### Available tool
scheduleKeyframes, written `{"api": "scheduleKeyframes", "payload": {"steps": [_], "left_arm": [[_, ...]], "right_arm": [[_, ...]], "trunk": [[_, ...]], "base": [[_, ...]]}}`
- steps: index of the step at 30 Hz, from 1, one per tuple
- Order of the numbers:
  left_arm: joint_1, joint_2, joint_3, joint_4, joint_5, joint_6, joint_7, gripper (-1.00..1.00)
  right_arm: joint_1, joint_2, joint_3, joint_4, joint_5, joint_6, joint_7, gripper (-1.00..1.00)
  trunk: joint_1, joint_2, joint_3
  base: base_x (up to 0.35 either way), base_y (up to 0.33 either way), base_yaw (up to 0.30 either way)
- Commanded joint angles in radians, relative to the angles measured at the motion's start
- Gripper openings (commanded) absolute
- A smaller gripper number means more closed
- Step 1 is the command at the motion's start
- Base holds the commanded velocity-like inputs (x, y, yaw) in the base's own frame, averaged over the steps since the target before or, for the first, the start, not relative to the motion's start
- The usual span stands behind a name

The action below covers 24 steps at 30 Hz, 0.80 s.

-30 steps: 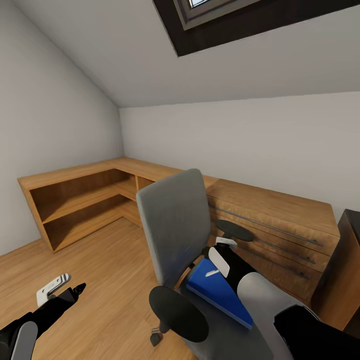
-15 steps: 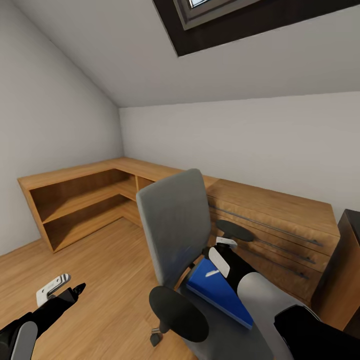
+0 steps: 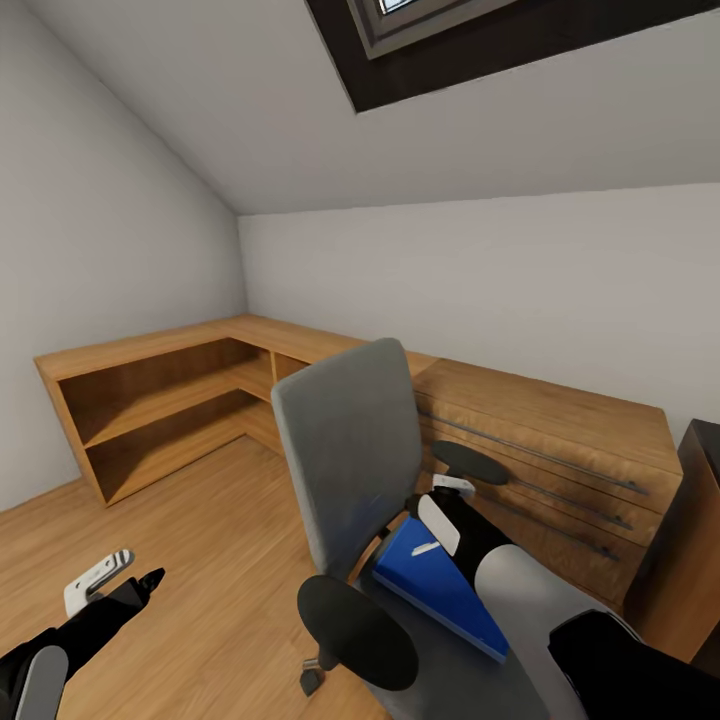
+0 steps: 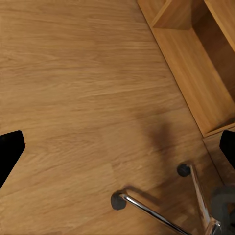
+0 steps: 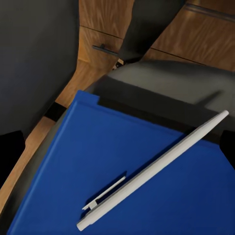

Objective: In the bedroom, organize the workspace by keeping the computer under the desk, ensuring the monitor is on the desk, placing the keyboard on the desk next to the monitor, placing the mouse on the desk next to the keyboard, moving the folder from the swivel chair onto the desk next to the mouse, stacking the notebook on top of the folder with the pen on top of the notebook, and positioning the swivel chair next to the desk.

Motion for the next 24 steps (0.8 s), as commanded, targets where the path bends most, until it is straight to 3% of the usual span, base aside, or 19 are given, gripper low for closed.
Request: {"api": "scheduleKeyframes", "payload": {"steps": [1,8,24], "left_arm": [[-0.001,0.0,0.001,-0.001,0.011,0.005,0.009,1.0],[-0.001,0.0,0.003,-0.002,0.013,0.004,0.007,1.0],[-0.001,0.0,0.004,-0.003,0.014,0.003,0.005,1.0]], "right_arm": [[-0.001,-0.002,0.008,-0.001,-0.008,0.005,-0.008,1.0],[-0.001,-0.006,0.01,-0.001,-0.008,0.005,-0.004,1.0],[-0.001,-0.006,0.01,-0.001,-0.008,0.005,-0.003,1.0]], "trunk": [[0.0,-0.001,-0.001],[0.0,-0.001,-0.001],[0.061,-0.113,-0.051]], "base": [[0.0,0.0,0.0],[0.0,0.0,0.0],[0.0,0.0,0.0]]}}
